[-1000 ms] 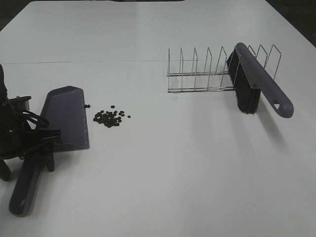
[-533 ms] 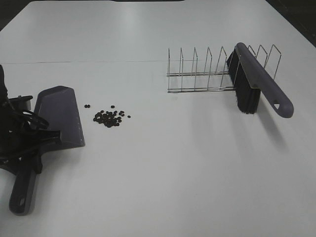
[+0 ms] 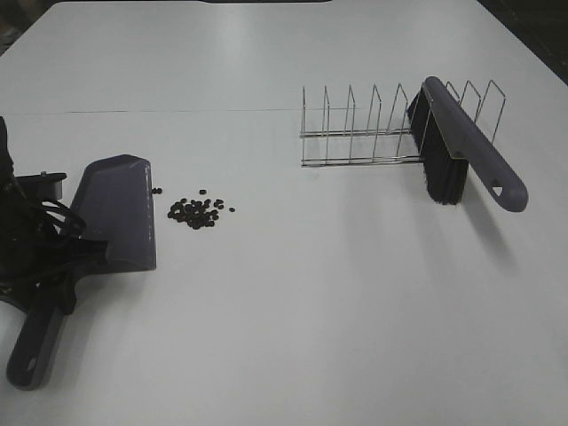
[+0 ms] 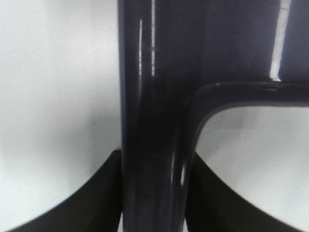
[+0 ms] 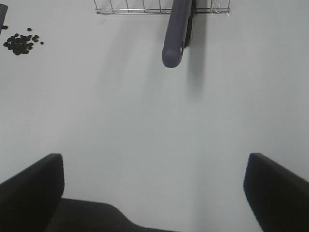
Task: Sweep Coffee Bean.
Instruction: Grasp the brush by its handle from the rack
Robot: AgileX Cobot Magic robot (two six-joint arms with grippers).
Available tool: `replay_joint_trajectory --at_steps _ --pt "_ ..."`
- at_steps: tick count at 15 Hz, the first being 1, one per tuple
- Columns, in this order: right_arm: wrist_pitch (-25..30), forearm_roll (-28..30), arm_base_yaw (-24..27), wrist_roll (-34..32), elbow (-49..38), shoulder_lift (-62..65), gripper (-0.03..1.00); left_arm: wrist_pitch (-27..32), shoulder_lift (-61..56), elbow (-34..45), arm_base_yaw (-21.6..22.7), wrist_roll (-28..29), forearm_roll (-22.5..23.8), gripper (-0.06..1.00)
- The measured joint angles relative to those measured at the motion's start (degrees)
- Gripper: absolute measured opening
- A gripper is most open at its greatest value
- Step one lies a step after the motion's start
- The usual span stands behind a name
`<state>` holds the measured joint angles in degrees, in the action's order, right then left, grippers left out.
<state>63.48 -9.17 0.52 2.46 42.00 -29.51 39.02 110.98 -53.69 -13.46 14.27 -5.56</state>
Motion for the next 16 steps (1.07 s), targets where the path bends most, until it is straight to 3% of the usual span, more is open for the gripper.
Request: replay_joint_trajectory --at_steps 3,4,9,16 --pt "0.7 0.2 0.0 -2.1 10.0 -13.7 0.87 0.1 0.0 0.0 0.0 -0.8 0.0 0.33" --pt "2.1 0.7 0.0 -2.1 18.0 -23.7 0.84 0.2 0.0 0.0 0.0 -1.0 0.1 0.33" --pt "6.3 1.1 0.0 -0.5 40.2 -49.6 0.83 0.5 0.0 -0.1 0.0 -1.0 0.1 0.33" --pt "6.2 3.4 0.0 4.1 62.1 -81.9 0.81 0.5 0.0 -0.1 0.0 -1.0 0.1 0.33"
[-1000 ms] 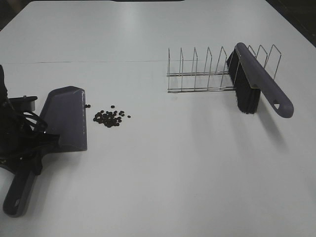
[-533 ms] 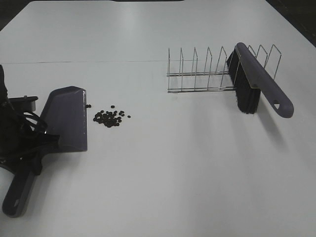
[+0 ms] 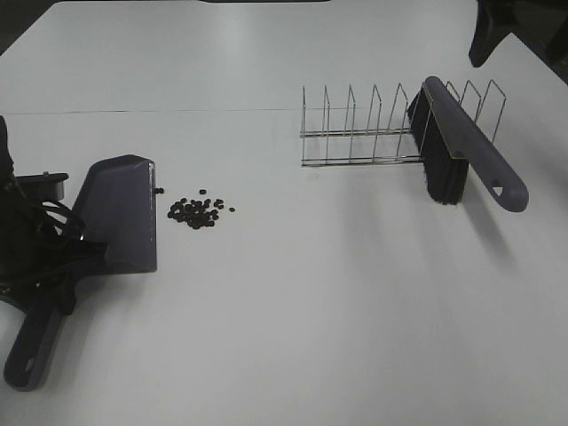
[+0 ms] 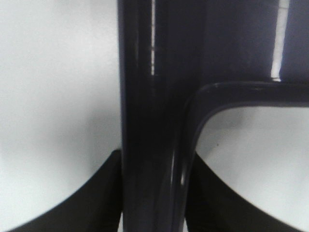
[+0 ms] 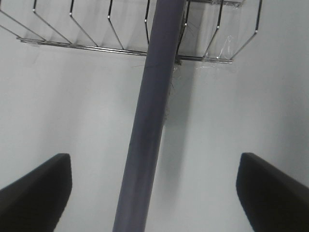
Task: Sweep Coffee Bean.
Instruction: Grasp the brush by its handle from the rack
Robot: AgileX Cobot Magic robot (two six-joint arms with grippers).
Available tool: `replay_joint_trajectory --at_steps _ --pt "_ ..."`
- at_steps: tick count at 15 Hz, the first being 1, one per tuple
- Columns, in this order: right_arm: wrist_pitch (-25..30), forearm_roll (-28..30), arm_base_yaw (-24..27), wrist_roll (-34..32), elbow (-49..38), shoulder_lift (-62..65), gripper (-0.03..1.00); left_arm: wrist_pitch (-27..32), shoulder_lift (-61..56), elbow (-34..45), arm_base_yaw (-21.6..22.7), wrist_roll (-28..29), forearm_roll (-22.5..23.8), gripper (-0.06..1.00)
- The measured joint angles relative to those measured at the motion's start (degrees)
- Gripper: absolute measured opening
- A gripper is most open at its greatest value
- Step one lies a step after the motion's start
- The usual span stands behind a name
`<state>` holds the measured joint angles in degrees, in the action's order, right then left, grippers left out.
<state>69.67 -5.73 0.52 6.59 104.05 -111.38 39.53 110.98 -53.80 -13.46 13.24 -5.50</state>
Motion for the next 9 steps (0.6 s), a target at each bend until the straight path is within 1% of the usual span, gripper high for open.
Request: replay_joint_trajectory --at_steps 3,5,9 --pt "0.1 0.0 0.0 0.1 5.8 -10.5 0.79 0.1 0.0 0.0 0.0 0.0 0.0 0.33" --pt "-0.1 0.0 0.0 0.1 8.0 -13.9 0.79 0.1 0.0 0.0 0.0 0.0 0.0 0.33" --pt "-5.1 0.0 0.0 0.2 9.1 -19.5 0.72 0.1 0.0 0.0 0.0 0.0 0.0 0.33"
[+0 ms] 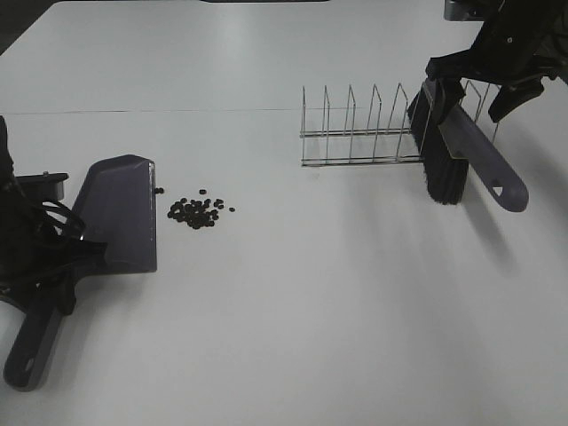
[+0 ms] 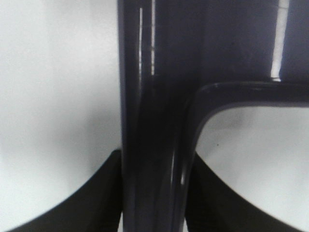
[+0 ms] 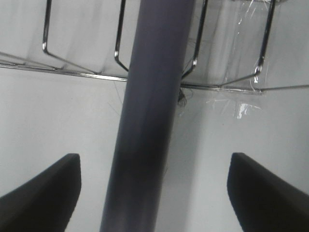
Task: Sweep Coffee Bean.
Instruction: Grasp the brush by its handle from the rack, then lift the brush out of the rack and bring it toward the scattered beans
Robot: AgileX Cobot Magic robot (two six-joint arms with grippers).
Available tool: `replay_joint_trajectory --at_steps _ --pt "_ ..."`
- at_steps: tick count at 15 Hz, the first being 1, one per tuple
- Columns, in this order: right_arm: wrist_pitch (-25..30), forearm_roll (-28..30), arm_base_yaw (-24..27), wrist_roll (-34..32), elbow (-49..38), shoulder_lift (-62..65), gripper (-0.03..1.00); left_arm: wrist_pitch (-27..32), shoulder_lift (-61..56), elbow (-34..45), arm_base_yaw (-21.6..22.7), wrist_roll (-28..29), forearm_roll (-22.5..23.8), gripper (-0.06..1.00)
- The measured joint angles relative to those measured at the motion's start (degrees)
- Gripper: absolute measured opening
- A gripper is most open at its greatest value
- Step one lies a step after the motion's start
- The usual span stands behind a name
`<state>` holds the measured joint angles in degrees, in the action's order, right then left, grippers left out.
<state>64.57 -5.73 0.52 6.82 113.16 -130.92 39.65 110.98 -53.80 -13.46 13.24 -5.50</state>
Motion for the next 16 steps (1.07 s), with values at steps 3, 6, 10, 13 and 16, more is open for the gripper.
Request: replay_joint_trajectory --at_steps 3,6,10,13,16 --pt "-2.8 0.0 0.0 0.0 0.0 -2.0 0.71 0.0 0.0 0.0 0.0 0.0 0.0 0.33" --pt "-2.7 0.0 0.0 0.0 0.0 -3.2 0.60 0.0 0.0 0.0 0.0 0.0 0.0 0.33" --pt "-0.9 0.3 0.0 -0.2 0.0 -2.9 0.31 0.0 0.0 0.0 0.0 0.0 0.0 0.33" --pt "0.0 0.7 0.0 -1.6 0.0 0.1 0.31 0.5 0.0 -0.1 0.0 -0.1 0.4 0.33" --pt "1.0 3.0 0.0 -2.8 0.0 5.1 0.31 1.8 0.0 -0.1 0.0 -0.2 1.9 0.33"
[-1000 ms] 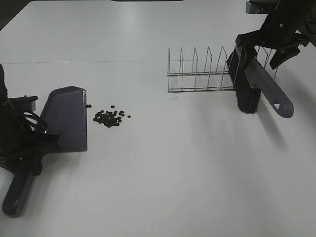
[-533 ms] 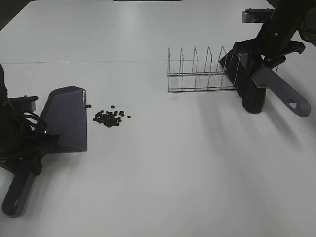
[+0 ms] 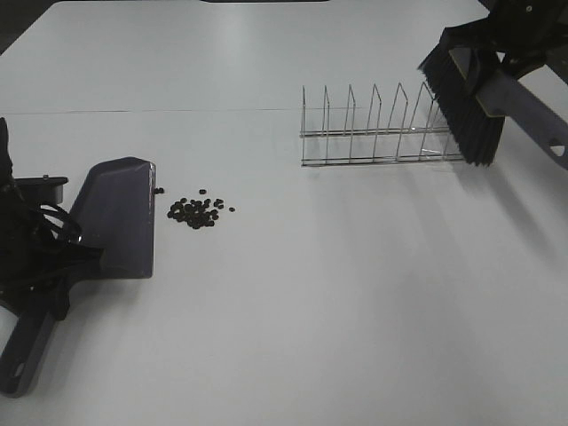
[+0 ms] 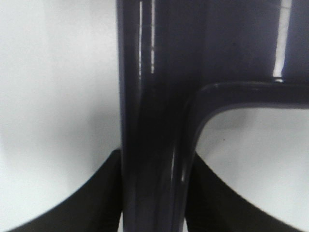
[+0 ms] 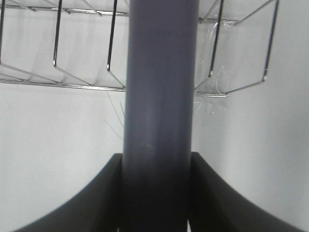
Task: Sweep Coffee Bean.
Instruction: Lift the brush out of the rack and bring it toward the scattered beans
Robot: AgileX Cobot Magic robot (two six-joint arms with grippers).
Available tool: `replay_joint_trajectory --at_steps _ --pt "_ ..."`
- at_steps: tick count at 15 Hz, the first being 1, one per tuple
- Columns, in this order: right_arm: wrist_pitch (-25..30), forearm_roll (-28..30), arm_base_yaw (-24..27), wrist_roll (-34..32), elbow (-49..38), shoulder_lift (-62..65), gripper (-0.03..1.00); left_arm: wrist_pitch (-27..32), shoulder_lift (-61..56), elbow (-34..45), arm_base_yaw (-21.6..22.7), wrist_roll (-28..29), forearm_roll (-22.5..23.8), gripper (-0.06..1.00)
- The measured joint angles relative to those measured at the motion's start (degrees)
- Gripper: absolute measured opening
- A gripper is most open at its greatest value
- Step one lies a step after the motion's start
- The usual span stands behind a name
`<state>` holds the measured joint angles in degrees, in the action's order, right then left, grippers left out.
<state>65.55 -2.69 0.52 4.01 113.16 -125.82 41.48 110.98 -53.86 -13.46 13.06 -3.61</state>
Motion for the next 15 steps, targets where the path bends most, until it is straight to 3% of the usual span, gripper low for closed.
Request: replay_joint_trajectory --at_steps 3,10,15 --pt "4.2 1.5 0.0 -0.2 0.0 7.2 0.31 0.6 0.0 0.0 0.0 0.0 1.9 0.33" --pt "4.8 1.5 0.0 -0.2 0.0 18.7 0.31 1.3 0.0 0.0 0.0 0.0 3.6 0.33" --pt "3.3 0.1 -2.0 -0.3 -12.1 21.7 0.31 1.6 0.0 0.0 0.0 0.0 3.6 0.33"
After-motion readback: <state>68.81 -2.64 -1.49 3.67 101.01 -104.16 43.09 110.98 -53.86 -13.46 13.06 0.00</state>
